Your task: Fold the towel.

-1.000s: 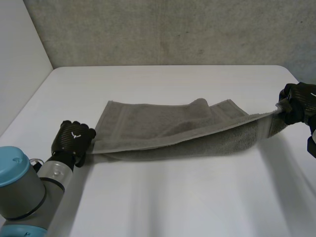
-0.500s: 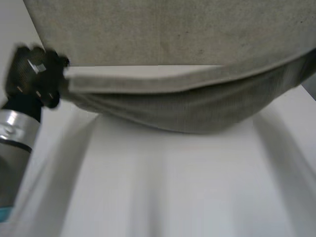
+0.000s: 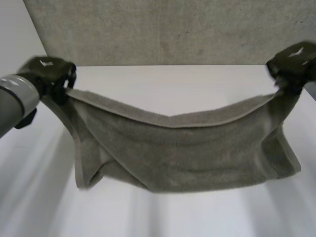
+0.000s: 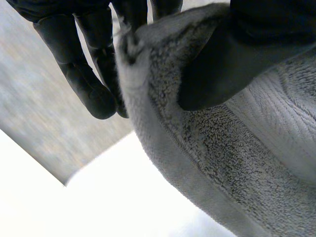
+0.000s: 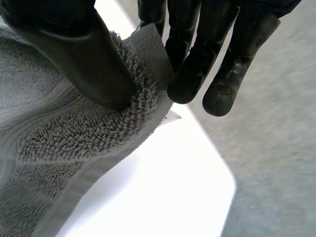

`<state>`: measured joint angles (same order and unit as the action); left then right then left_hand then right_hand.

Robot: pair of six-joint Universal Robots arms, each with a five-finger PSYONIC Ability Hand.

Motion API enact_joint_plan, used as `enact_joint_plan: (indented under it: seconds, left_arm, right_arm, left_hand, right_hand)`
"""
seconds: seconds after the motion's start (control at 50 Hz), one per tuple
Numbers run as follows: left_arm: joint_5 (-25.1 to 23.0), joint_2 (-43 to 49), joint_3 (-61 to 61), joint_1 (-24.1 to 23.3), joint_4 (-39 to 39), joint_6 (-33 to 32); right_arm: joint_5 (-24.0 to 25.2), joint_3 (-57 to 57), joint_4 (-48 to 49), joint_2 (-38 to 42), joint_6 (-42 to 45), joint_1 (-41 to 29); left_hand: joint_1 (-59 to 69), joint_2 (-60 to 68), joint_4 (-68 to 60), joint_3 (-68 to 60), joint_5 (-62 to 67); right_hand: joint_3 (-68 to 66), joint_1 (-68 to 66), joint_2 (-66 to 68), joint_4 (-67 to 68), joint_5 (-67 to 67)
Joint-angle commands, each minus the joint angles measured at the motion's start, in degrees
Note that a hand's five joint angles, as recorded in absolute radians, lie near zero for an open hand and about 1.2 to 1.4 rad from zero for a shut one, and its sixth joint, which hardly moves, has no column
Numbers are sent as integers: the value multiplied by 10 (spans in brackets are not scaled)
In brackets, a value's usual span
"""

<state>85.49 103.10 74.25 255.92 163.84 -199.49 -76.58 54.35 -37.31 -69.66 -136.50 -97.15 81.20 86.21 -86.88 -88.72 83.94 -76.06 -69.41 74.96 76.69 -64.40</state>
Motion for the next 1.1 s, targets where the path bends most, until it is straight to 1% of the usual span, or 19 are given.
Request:
enact_joint_plan:
  seconds: [0.02,0.06,0.08,0.12,0.14,0.16,0.18,0.22,0.24,0.28,0.34,0.36,0.44,0.56,0.72,0.76,0.86,1.0,1.1]
  left_arm:
    - [1,134,-141,1,-41,-3]
    - [8,175,-245,1,-41,-1]
    - [8,175,-246,1,-41,-1]
    - [16,183,-299,1,-37,7]
    - [34,185,-347,0,-18,16]
    - [61,184,-386,-2,21,34]
    - [61,184,-387,-2,21,34]
    - [115,168,-417,-5,115,93]
    - [115,168,-417,-5,116,93]
    - [138,135,-410,0,198,136]
    - [137,124,-398,0,225,140]
    - [132,121,-380,-1,232,139]
    - [115,125,-307,0,237,136]
    - [97,126,-199,2,264,137]
    - [53,144,7,12,395,134]
    - [35,162,77,12,461,119]
    - [7,191,162,12,531,59]
    - [-22,184,245,32,550,-29]
    - [-38,117,297,56,544,-49]
  right_arm:
    - [-41,-86,18,128,26,-45]
    - [-51,-193,43,183,21,-62]
    - [-51,-194,44,183,21,-62]
    - [-82,-323,106,217,-1,-80]
    - [-82,-324,107,217,-1,-80]
    - [-105,-375,163,225,-32,-88]
    - [-105,-376,164,225,-32,-88]
    - [-139,-401,285,213,-122,-91]
    - [-139,-401,285,213,-122,-91]
    - [-146,-367,366,154,-197,-86]
    - [-136,-342,377,118,-214,-81]
    - [-114,-314,379,98,-214,-74]
    - [-61,-246,374,102,-208,-69]
    - [-33,-170,370,103,-200,-69]
    - [-1,-50,365,152,-160,-70]
    - [0,0,363,182,-133,-70]
    - [1,62,363,217,-98,-61]
    - [4,128,363,218,-89,-51]
    - [-1,175,356,139,-91,-37]
  left_hand:
    - [-12,-62,69,87,-139]
    - [-12,-62,69,87,-139]
    - [-12,-62,69,87,-139]
    - [-12,-62,69,87,-139]
    - [-12,-62,69,87,-139]
    - [-12,-62,69,87,-139]
    - [-12,-62,69,87,-139]
    - [-12,-62,69,87,-139]
    - [-12,-62,69,87,-139]
    - [-12,-62,69,87,-139]
    - [-12,-62,69,87,-139]
    - [-12,-62,69,87,-139]
    - [-12,-62,69,87,-139]
    - [-12,-62,69,87,-139]
    - [-12,-62,69,87,-139]
    - [-12,-62,69,87,-139]
    - [-12,-62,69,87,-139]
    - [-12,-62,69,87,-139]
    - [-12,-62,69,87,-139]
  right_hand:
    - [-39,-106,50,33,-56]
    - [-39,-106,50,33,-56]
    - [-39,-106,50,33,-56]
    - [-39,-106,50,33,-56]
    - [-39,-106,50,33,-56]
    - [-39,-106,50,33,-56]
    - [-39,-106,50,33,-56]
    - [-39,-106,50,33,-56]
    - [-39,-106,50,33,-56]
    - [-39,-106,50,33,-56]
    - [-39,-106,50,33,-56]
    - [-39,-106,50,33,-56]
    - [-39,-106,50,33,-56]
    - [-39,-106,50,33,-56]
    - [-39,-106,50,33,-56]
    - [-39,-106,50,33,-56]
    - [-39,-106,50,33,-56]
    - [-39,-106,50,33,-56]
    - [-39,-106,50,33,-56]
